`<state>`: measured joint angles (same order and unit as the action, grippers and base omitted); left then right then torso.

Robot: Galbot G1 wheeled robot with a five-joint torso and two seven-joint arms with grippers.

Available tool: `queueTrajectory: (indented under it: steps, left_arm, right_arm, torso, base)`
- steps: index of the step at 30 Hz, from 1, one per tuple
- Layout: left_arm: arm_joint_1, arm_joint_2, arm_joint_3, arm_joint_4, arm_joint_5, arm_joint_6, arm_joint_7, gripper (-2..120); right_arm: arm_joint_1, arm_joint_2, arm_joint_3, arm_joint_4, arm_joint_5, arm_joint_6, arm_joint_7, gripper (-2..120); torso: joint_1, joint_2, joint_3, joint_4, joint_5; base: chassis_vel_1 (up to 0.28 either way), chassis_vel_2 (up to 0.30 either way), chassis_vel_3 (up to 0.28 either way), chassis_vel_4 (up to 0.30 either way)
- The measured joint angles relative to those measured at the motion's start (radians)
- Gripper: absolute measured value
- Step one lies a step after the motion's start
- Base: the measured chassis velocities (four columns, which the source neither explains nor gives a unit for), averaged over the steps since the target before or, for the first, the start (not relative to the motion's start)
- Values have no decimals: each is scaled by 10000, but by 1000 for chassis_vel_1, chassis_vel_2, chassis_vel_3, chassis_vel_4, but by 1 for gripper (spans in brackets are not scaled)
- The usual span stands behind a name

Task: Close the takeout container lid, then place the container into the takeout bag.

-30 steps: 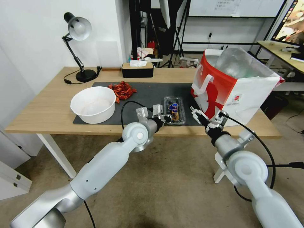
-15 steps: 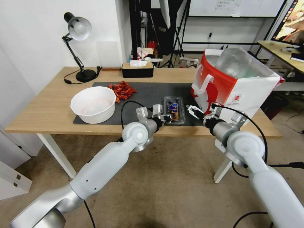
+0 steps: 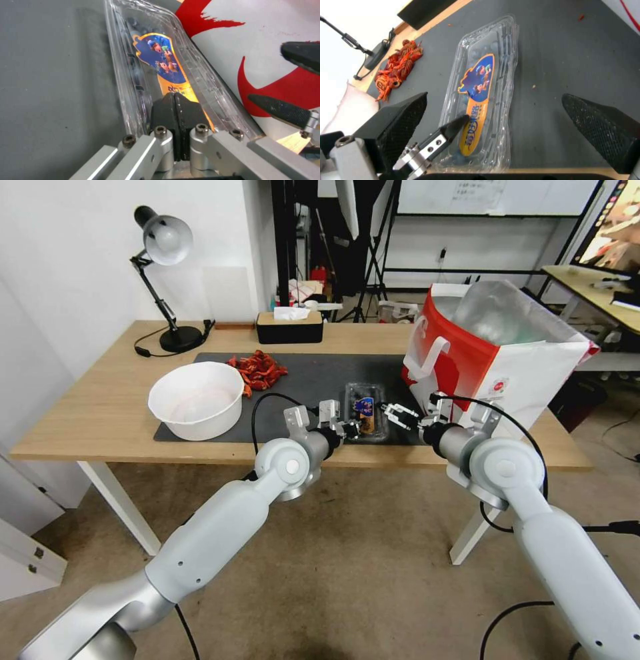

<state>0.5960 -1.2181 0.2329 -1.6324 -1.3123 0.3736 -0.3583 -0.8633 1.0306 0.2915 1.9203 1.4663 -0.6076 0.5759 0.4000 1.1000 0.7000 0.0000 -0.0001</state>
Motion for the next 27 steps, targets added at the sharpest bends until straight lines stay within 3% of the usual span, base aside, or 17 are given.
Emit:
queueTrajectory:
  steps: [27]
  left_arm:
    - [86, -37, -50, -77, 50, 12, 23, 0]
  right_arm:
    - [1612, 549, -1119, -1464, -36, -436, 235, 100]
  torso:
    - [0, 1, 1, 0, 1]
  base:
    - [0, 0, 0, 0]
